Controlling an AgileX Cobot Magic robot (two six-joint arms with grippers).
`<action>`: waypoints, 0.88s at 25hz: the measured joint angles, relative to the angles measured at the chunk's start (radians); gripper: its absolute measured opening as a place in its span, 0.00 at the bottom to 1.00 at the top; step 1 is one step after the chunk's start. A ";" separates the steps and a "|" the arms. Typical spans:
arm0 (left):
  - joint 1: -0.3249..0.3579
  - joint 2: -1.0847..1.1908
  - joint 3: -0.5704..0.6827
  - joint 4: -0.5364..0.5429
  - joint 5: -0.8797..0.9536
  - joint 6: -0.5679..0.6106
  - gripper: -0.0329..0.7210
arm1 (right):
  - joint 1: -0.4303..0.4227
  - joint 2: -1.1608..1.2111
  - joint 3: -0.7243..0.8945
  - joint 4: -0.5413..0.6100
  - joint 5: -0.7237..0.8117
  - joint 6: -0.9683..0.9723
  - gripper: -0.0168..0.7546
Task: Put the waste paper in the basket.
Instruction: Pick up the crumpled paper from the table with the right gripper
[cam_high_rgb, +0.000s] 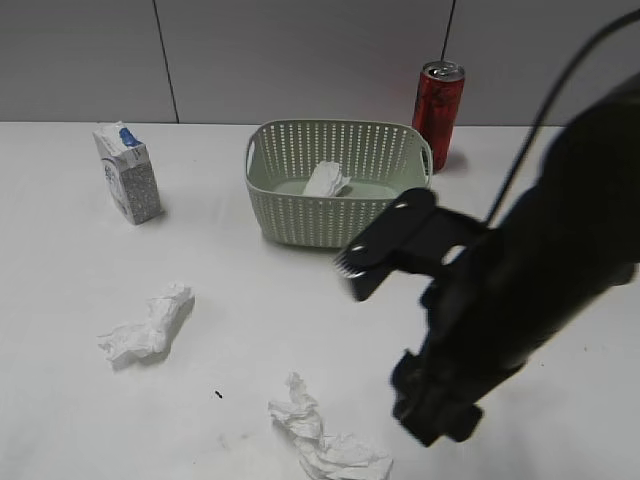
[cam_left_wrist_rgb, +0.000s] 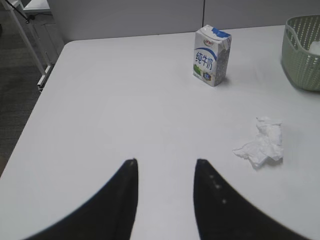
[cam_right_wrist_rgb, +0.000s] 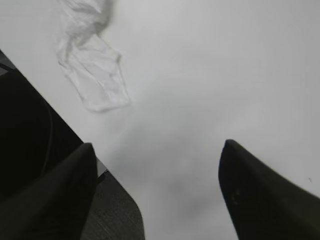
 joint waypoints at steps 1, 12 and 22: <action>0.000 0.000 0.000 0.000 0.000 0.000 0.40 | 0.039 0.057 -0.033 -0.004 -0.006 0.009 0.76; 0.000 0.000 0.000 0.000 0.000 0.000 0.37 | 0.205 0.430 -0.225 0.028 -0.116 0.052 0.76; 0.000 0.000 0.000 0.000 0.000 0.000 0.36 | 0.205 0.509 -0.232 0.001 -0.170 0.055 0.67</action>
